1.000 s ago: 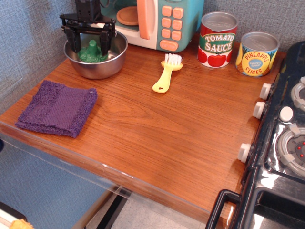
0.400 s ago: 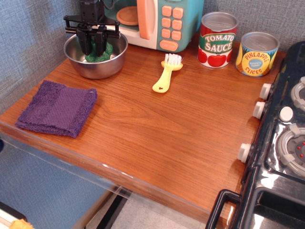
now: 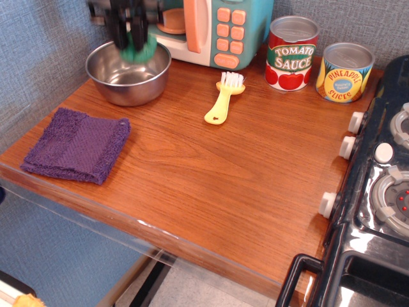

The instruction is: Place the green vegetable to the right of the yellow utensil.

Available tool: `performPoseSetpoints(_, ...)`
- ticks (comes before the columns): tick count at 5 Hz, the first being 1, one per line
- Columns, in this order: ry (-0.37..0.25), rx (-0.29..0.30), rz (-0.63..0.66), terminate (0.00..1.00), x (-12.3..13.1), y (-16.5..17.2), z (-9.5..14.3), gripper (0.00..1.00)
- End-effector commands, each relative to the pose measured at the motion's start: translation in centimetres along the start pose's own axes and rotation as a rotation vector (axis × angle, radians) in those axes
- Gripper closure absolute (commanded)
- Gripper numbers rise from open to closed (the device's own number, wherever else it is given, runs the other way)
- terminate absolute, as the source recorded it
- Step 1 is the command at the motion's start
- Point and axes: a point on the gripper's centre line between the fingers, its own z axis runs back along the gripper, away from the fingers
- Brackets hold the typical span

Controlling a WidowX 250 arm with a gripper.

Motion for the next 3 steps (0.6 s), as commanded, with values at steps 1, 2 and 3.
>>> performPoseSetpoints(1, -0.125, -0.085, -0.187, 0.0, -3.5, -6.7, 7.8, 1.0)
performPoseSetpoints(2, -0.034, -0.106, -0.338, 0.0, -6.8, -10.6, 6.3, 1.0)
performPoseSetpoints(3, 0.019, -0.113, -0.412, 0.0, -8.3, -15.3, 4.5, 1.0)
